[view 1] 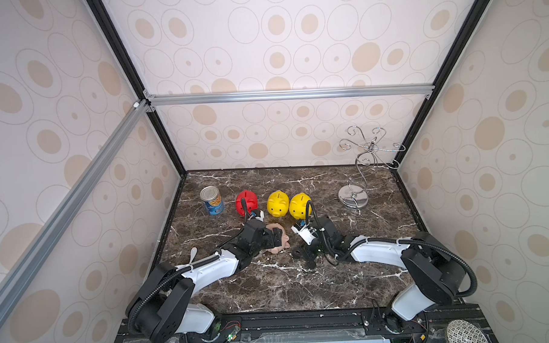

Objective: Open piggy banks
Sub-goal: Adjust the piggy bank at the center of the board.

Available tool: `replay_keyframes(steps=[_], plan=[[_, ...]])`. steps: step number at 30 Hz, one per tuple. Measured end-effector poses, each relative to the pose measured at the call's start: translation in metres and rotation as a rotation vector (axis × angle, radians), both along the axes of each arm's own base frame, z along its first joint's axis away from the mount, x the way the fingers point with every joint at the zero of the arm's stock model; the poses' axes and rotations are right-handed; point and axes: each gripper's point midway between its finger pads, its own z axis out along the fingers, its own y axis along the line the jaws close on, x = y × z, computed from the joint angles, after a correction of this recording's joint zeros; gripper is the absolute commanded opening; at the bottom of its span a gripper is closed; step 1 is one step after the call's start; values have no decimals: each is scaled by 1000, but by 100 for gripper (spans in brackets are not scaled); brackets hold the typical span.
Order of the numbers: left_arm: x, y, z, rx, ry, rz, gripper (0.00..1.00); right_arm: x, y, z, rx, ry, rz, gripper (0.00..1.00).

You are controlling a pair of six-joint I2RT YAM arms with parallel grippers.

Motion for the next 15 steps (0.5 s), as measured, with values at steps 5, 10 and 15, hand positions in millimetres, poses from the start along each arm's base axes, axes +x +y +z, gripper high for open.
replay_keyframes(steps=[5, 10, 15], plan=[[-2, 0, 1, 5, 12, -6, 95, 11, 21, -2, 21, -15, 99, 49], [1, -2, 13, 4, 4, -11, 97, 12, 28, -12, 10, -15, 154, 47], [7, 13, 39, 13, -41, 35, 98, 13, 30, -24, -8, -5, 182, 44]])
